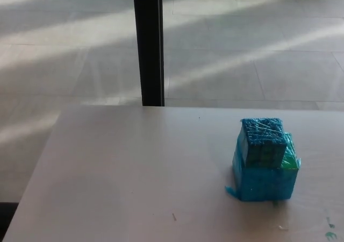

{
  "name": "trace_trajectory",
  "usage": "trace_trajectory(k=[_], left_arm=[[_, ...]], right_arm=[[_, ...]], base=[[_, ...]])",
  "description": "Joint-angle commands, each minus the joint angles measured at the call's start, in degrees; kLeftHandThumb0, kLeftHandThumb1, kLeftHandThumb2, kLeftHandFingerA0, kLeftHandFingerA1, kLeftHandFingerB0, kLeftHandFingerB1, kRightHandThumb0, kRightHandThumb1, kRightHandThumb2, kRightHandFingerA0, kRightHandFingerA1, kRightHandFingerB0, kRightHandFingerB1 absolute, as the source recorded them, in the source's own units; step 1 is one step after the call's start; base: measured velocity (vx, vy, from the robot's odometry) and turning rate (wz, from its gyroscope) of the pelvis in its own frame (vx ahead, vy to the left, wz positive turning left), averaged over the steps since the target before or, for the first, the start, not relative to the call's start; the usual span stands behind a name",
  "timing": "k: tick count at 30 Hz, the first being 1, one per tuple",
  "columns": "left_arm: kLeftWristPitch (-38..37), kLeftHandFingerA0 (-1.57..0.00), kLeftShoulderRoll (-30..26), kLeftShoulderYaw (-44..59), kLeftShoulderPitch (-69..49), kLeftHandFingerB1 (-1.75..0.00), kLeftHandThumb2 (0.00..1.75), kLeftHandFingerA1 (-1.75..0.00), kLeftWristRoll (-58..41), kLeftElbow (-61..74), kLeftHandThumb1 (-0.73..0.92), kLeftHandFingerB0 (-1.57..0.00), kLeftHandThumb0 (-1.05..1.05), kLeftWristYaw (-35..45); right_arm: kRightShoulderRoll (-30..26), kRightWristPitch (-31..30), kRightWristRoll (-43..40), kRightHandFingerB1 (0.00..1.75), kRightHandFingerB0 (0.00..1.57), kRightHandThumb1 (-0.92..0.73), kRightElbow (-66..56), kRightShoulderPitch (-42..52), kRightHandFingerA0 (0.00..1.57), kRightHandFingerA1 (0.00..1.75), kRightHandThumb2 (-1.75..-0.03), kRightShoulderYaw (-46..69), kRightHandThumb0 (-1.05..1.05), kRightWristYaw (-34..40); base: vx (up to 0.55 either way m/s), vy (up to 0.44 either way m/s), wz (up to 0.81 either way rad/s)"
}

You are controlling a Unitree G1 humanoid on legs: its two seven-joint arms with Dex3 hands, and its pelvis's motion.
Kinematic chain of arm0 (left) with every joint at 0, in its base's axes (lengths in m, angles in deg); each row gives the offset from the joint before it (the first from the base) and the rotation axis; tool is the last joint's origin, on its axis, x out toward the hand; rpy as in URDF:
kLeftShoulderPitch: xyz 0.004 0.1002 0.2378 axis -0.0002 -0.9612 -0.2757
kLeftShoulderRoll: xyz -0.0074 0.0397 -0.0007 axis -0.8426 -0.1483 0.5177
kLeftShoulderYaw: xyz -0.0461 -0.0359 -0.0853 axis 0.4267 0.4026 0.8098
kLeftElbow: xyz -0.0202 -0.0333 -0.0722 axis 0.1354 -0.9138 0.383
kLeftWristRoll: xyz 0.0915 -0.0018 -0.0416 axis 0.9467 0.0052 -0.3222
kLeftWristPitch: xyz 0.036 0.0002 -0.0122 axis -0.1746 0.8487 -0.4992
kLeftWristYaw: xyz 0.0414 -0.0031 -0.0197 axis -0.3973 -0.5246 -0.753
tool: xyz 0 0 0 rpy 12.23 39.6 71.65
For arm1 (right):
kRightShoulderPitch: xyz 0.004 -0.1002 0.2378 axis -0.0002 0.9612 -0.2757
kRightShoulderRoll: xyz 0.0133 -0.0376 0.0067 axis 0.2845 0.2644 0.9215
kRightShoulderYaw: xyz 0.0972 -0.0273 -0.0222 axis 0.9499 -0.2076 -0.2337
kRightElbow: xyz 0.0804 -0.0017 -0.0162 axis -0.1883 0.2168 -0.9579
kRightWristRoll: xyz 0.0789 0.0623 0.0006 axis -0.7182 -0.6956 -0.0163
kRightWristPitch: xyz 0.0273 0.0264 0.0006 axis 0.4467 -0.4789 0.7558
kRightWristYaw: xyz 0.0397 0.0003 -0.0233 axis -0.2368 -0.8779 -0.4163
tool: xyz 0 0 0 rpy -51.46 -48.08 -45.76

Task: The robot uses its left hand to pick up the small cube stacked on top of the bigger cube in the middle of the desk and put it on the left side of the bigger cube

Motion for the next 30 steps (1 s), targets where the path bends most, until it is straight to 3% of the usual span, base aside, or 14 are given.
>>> trace_trajectory(k=[1,3,5,6,9,10,13,14,20,21,22,23,26,30], left_arm=[[4.2,-0.28,-5.7,3.6,3.8,-0.36,1.07,-0.72,-4.1,0.4,0.7,-0.05,-0.96,-1.3],[4.7,-0.43,-6.7,4.2,6.5,-0.39,0.65,-0.8,-5.0,3.3,0.83,-0.1,-0.92,-1.0],[6.4,-0.43,-7.1,4.0,7.1,-0.39,0.65,-0.8,-5.1,5.0,0.83,-0.1,-0.92,-1.2],[6.6,-0.01,-8.8,0.1,12.1,-0.31,1.08,-0.55,-2.2,9.6,0.64,0.0,-0.85,-2.3],[7.1,-0.05,-9.6,-2.9,14.4,-0.28,1.06,-0.52,-1.5,14.0,0.68,-0.06,-0.83,-1.5],[7.8,-0.07,-10.2,-4.8,16.4,-0.27,0.67,-0.51,-0.7,15.7,0.88,-0.09,-0.85,-1.5],[11.2,-0.02,-11.6,-10.7,25.3,-0.5,1.06,-0.52,1.5,19.0,0.44,0.0,-0.38,-2.0],[11.7,-0.14,-11.7,-11.9,27.7,-0.25,0.66,-0.43,2.0,18.9,0.84,-0.12,-0.82,-2.3],[8.9,-0.15,-12.6,-22.8,45.3,-0.29,1.01,-0.48,8.4,11.6,0.65,-0.04,-0.82,-1.7],[10.4,-0.45,-12.1,-28.4,52.4,-0.29,0.65,-0.91,11.7,16.4,0.85,-0.06,-0.9,-0.2],[10.8,-0.64,-12.0,-29.2,53.6,-0.33,1.03,-0.85,11.9,16.3,0.65,-0.05,-0.88,-0.2],[11.0,-0.4,-11.4,-30.8,56.2,-0.27,0.65,-0.76,12.4,16.6,0.84,-0.06,-0.87,0.3],[12.0,-0.41,-9.7,-34.9,61.5,-0.31,0.65,-0.71,13.9,17.8,0.83,-0.07,-0.87,0.5],[7.0,-0.17,-6.4,-42.1,68.5,-0.33,0.66,-0.58,17.6,15.2,0.86,-0.08,-0.9,1.6]], right_arm=[[-1.8,2.4,-1.8,0.86,0.44,-0.6,1.3,-0.7,0.59,1.02,-0.66,0.6,-0.93,-4.9],[-1.7,2.2,-1.9,0.87,0.42,-0.6,0.9,-0.6,0.57,1.01,-0.67,0.8,-0.93,-5.0],[-1.8,2.5,-1.6,0.87,0.42,-0.6,1.2,-0.8,0.57,1.01,-0.67,0.7,-0.93,-5.2],[-1.9,2.2,-1.7,0.91,0.41,-0.59,0.3,-0.3,0.61,1.06,-0.68,0.7,-0.92,-5.5],[-2.0,2.9,-1.4,0.9,0.43,-0.59,0.6,-0.3,0.61,1.06,-0.67,0.7,-0.93,-5.5],[-2.1,2.7,-1.5,0.88,0.45,-0.59,0.6,-0.3,0.57,1.01,-0.68,0.8,-0.93,-5.6],[-2.1,2.9,-1.4,0.84,0.47,-0.41,2.2,-1.2,0.63,0.98,-0.94,0.8,-0.96,-5.7],[-2.1,2.8,-1.6,0.91,0.43,-0.59,1.7,-1.0,0.6,1.06,-0.66,0.9,-0.95,-5.9],[-2.2,2.4,-1.5,0.87,0.44,-0.6,0.3,-0.6,0.6,1.03,-0.68,0.8,-0.93,-6.3],[-2.1,2.3,-1.8,0.8,0.42,-0.44,0.7,-0.8,0.66,0.98,-1.04,1.1,-0.93,-6.2],[-2.1,2.2,-1.7,0.81,0.43,-0.42,0.7,-0.8,0.66,0.99,-1.02,1.1,-0.91,-6.2],[-2.0,2.2,-1.6,0.89,0.44,-0.59,0.7,-0.8,0.6,1.05,-0.66,1.0,-0.92,-6.2],[-2.1,2.6,-1.3,0.83,0.45,-0.42,1.5,-1.0,0.62,0.97,-0.95,0.7,-0.94,-6.3],[-2.1,2.7,-1.2,0.88,0.44,-0.59,1.4,-0.8,0.61,1.04,-0.66,0.7,-0.93,-6.3]], base=[[0.0,0.0,0.0],[0.0,0.0,0.0],[0.0,0.0,0.0],[0.0,0.0,0.0],[0.0,-0.001,0.04],[0.0,0.0,0.0],[0.0,0.0,0.0],[0.0,0.0,0.0],[0.0,0.0,0.0],[0.0,0.0,0.0],[0.0,0.0,0.0],[0.0,0.0,0.0],[0.0,0.0,0.0],[0.0,0.0,0.0]])
